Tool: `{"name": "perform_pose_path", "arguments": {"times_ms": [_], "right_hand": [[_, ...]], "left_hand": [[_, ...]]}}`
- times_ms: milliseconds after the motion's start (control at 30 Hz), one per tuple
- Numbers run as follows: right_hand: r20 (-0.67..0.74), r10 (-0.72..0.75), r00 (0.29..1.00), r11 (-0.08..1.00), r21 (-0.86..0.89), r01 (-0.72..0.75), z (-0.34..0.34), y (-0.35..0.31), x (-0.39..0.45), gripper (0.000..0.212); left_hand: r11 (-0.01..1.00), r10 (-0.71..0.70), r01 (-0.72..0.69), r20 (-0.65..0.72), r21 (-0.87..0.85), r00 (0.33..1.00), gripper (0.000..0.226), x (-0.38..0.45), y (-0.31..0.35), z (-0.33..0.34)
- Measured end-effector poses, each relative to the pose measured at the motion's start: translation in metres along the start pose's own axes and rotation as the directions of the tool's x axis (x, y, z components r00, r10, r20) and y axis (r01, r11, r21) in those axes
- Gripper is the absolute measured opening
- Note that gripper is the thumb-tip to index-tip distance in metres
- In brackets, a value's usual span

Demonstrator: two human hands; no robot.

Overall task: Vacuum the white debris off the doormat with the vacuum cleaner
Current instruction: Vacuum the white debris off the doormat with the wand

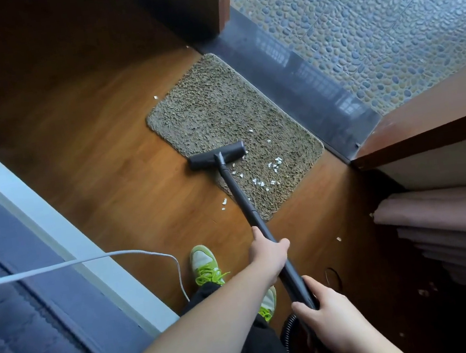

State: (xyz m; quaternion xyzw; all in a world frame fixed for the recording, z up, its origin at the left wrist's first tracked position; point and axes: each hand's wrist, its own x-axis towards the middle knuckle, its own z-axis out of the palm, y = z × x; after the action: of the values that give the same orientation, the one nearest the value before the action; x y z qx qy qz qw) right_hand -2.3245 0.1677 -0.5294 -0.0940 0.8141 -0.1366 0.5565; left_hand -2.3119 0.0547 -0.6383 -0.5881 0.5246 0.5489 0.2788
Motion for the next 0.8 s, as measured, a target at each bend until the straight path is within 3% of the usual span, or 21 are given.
{"name": "perform_pose_path", "arguments": {"times_ms": [333, 533, 800], "right_hand": [[-0.041, -0.023, 0.999, 1.000, -0.002, 0.023, -0.009, -0.028, 0.037, 0.016], [-0.027, -0.015, 1.000, 0.995, 0.096, 0.018, -0.015, -0.053, 0.058, 0.007], [-0.046, -0.021, 0.999, 0.999, 0.046, 0.024, -0.016, -0.058, 0.057, 0.017]], "left_hand": [[0.998, 0.041, -0.042, -0.044, -0.041, 0.998, 0.086, 0.028, 0.035, -0.023], [0.996, 0.065, -0.068, -0.052, -0.060, 0.997, 0.082, 0.048, 0.056, -0.040], [0.995, 0.064, -0.068, -0.051, -0.078, 0.997, 0.082, 0.049, 0.055, -0.045]]}}
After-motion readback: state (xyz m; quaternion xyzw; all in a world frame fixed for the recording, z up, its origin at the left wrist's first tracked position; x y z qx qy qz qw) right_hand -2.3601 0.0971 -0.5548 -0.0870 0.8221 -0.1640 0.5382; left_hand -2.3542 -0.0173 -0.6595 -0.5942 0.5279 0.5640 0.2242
